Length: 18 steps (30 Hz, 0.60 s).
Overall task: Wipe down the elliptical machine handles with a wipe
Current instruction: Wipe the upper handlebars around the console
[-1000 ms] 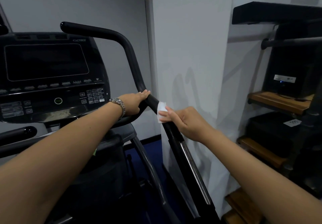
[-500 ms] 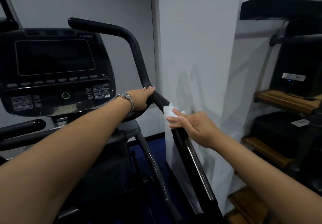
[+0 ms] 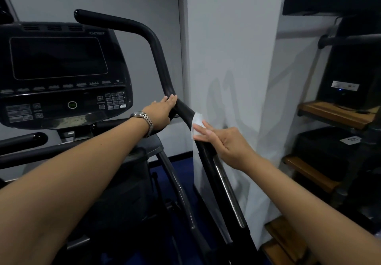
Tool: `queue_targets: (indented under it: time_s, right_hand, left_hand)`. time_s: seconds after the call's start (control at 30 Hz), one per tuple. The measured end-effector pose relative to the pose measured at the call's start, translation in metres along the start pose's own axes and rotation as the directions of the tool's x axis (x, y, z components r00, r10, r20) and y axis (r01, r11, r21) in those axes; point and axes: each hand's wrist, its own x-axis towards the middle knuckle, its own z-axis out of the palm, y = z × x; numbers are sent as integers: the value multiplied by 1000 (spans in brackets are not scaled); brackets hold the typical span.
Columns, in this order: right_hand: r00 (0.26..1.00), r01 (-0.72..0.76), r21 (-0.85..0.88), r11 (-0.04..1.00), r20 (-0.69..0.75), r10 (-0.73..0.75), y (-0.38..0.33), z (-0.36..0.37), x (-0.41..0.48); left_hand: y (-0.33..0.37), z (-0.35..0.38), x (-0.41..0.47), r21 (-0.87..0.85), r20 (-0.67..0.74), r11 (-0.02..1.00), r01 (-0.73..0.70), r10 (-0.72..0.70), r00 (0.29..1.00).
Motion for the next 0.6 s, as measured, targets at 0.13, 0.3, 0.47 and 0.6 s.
queue_targets:
  time_s: [0.13,0.3,0.47,0.6]
  right_hand:
    - [998,39,7,999,41,-39,12,0,-15]
    - [998,18,43,999,-53,-16,1,7,-10]
    - [997,-29,293,956,-62,50,16,1,-24]
    - [990,-59,375,925,-100,104,13,11,-24]
  left_hand:
    - [9,0,-7,-142,-137,987,-70,50,989]
    - [19,-3,-10,-223,-169,965,-136,100,981]
    - [27,-3,-12,-261,-107,955,-141,117,987]
    - [30,0,-12,-313,-66,940,-135,121,990]
